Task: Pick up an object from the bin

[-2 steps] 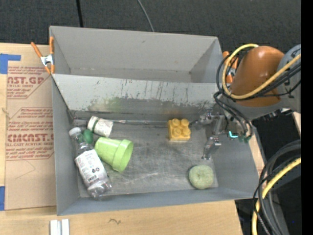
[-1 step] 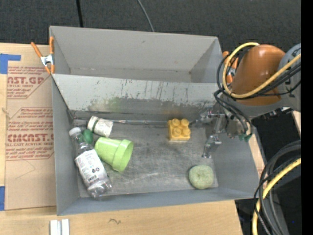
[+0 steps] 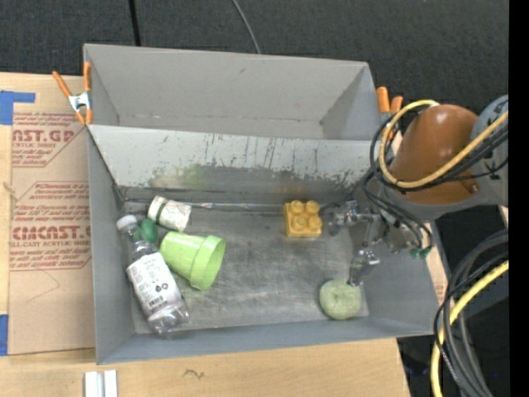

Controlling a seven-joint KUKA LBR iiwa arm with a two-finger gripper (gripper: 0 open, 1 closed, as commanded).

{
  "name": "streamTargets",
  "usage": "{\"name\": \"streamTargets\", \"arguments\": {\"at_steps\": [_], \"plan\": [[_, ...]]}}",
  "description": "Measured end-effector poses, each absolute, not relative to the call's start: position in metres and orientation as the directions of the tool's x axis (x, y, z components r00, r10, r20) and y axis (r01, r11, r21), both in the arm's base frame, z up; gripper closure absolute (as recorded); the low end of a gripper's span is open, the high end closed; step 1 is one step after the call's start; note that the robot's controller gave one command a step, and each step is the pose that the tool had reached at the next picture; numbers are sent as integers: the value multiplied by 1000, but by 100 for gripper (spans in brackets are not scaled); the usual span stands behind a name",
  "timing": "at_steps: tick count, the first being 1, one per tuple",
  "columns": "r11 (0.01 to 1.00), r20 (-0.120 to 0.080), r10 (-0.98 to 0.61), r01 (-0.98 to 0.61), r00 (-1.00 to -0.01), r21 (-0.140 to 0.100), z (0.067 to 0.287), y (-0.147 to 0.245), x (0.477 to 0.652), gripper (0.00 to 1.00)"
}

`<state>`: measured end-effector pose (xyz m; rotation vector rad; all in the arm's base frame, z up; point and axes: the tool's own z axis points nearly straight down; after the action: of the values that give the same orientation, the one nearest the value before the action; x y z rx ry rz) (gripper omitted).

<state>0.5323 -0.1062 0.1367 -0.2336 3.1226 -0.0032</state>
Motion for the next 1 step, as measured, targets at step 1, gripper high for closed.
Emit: {"name": "streamTargets", "arguments": {"at_steps": [1], "plan": [[852, 2, -524, -524, -852, 3, 123, -123, 499, 0]]}}
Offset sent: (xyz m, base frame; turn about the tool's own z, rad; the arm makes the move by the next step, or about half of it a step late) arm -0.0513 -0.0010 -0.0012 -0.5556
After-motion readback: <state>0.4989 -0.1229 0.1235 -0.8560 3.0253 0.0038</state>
